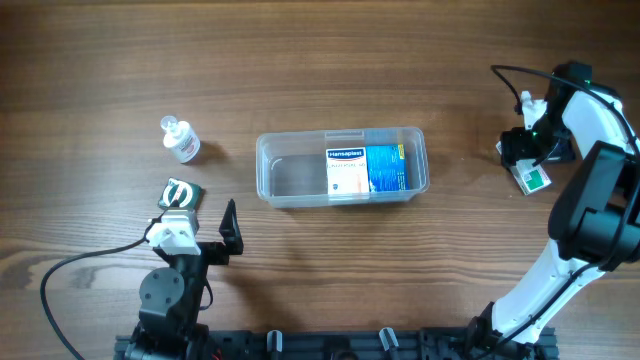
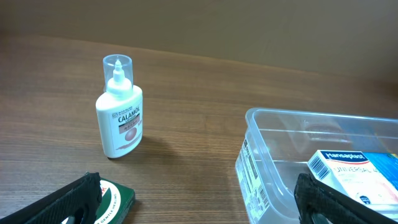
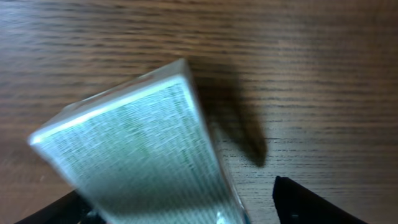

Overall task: Pack container
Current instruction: 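Move the right gripper to the Panadol box and grasp it, then lift the Panadol box and carry it over the container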

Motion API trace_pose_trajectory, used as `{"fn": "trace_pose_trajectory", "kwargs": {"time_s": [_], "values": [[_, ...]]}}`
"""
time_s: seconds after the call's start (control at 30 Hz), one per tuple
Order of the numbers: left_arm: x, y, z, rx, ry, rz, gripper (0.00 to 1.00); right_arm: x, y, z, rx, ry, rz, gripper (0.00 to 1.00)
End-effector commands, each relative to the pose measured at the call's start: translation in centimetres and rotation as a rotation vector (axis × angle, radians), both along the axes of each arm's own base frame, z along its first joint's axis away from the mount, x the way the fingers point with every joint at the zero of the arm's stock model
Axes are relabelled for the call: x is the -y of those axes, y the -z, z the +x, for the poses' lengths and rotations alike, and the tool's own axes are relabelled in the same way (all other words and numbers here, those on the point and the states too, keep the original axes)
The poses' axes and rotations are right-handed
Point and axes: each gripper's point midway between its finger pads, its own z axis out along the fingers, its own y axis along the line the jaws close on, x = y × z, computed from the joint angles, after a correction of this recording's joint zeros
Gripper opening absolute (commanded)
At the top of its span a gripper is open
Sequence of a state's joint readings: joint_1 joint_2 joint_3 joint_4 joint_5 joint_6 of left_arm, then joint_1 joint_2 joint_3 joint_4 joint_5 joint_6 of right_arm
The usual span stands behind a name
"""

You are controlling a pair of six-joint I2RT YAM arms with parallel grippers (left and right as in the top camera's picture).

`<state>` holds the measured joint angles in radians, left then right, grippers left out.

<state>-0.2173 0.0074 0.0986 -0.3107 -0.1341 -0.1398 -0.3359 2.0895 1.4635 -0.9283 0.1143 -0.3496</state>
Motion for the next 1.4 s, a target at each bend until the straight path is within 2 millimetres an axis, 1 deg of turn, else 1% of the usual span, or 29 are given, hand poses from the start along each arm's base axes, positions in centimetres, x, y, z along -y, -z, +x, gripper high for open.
{"fn": "trace_pose_trajectory", "kwargs": {"time_s": [0.0, 0.07, 0.1, 0.13, 0.17, 0.23, 0.33, 0.37, 0.4, 0.47, 0.57, 0.63, 0.7, 0.73, 0.8, 0.9, 0.97, 1.03, 1.1, 1.13, 1.17, 1.27, 1.3, 1.33, 1.37], "values": [[-0.1, 0.1, 0.0, -0.001, -0.008, 0.002, 1.00, 0.2, 0.7, -0.3, -0.008, 0.156, -0.024, 0.75], [-0.1, 0.1, 0.0, -0.001, -0.008, 0.002, 1.00, -0.3, 0.7, -0.4, -0.001, 0.222, 0.001, 0.72], [-0.1, 0.1, 0.0, -0.001, -0.009, 0.002, 1.00, -0.7, 0.7, -0.4, -0.001, 0.238, 0.026, 0.69], [-0.1, 0.1, 0.0, -0.001, -0.008, 0.002, 1.00, -1.2, 0.7, -0.4, -0.002, 0.249, 0.054, 0.65], [-0.1, 0.0, 0.0, -0.001, -0.008, 0.002, 1.00, -1.8, 0.7, -0.5, -0.005, 0.256, 0.087, 0.58], [-0.1, 0.1, 0.0, -0.001, -0.009, 0.001, 1.00, -2.8, 0.7, -0.8, -0.017, 0.291, 0.139, 0.52], [-0.1, 0.1, 0.0, -0.001, -0.009, 0.001, 1.00, -4.7, 0.3, -1.3, -0.041, 0.333, 0.237, 0.49], [-0.1, 0.1, 0.0, -0.001, -0.008, 0.002, 1.00, -5.8, -0.2, -1.5, -0.048, 0.338, 0.298, 0.49], [-0.1, 0.1, 0.0, -0.001, -0.008, 0.002, 1.00, -6.4, -0.5, -1.5, -0.049, 0.340, 0.330, 0.49], [-0.1, 0.1, 0.0, -0.001, -0.008, 0.002, 1.00, -7.7, -1.7, -1.6, -0.048, 0.343, 0.400, 0.48], [-0.1, 0.1, 0.0, -0.001, -0.008, 0.002, 1.00, -9.1, -4.0, -1.7, -0.024, 0.325, 0.443, 0.47], [-0.1, 0.1, 0.0, -0.001, -0.009, 0.001, 1.00, -10.1, -6.2, -1.6, 0.016, 0.296, 0.450, 0.47], [-0.1, 0.1, 0.0, -0.001, -0.009, 0.001, 1.00, -11.3, -8.9, -1.3, 0.083, 0.250, 0.456, 0.47], [-0.1, 0.1, 0.0, -0.001, -0.008, 0.002, 1.00, -12.0, -10.4, -1.2, 0.125, 0.218, 0.452, 0.47], [-0.1, 0.1, 0.0, -0.001, -0.008, 0.002, 1.00, -14.1, -14.0, -1.0, 0.230, 0.126, 0.442, 0.47], [-0.1, 0.1, 0.0, -0.001, -0.008, 0.002, 1.00, -17.9, -18.7, -1.5, 0.368, -0.091, 0.430, 0.47], [-0.1, 0.1, 0.0, -0.001, -0.008, 0.002, 1.00, -20.6, -21.3, -1.9, 0.455, -0.239, 0.418, 0.47], [-0.1, 0.1, 0.0, -0.001, -0.008, 0.002, 1.00, -23.5, -23.2, -2.4, 0.528, -0.391, 0.409, 0.48], [-0.1, 0.1, 0.0, -0.001, -0.008, 0.002, 1.00, -25.8, -24.2, -2.7, 0.573, -0.540, 0.378, 0.51], [-0.1, 0.1, 0.0, -0.001, -0.008, 0.002, 1.00, -26.7, -24.2, -2.7, 0.583, -0.600, 0.353, 0.52], [-0.1, 0.1, 0.0, -0.001, -0.008, 0.002, 1.00, -27.4, -24.2, -2.7, 0.586, -0.645, 0.336, 0.52], [-0.1, 0.1, 0.0, -0.001, -0.009, 0.001, 1.00, -30.0, -22.8, -3.1, 0.554, -0.874, 0.283, 0.52], [-0.1, 0.1, 0.0, -0.001, -0.009, 0.002, 1.00, -30.4, -22.5, -3.2, 0.545, -0.928, 0.269, 0.49], [-0.1, 0.1, 0.0, -0.001, -0.009, 0.001, 1.00, -30.8, -21.8, -3.1, 0.532, -1.019, 0.235, 0.45], [-0.1, 0.1, 0.0, -0.001, -0.008, 0.002, 1.00, -31.0, -21.2, -2.5, 0.525, -1.091, 0.185, 0.40]]}}
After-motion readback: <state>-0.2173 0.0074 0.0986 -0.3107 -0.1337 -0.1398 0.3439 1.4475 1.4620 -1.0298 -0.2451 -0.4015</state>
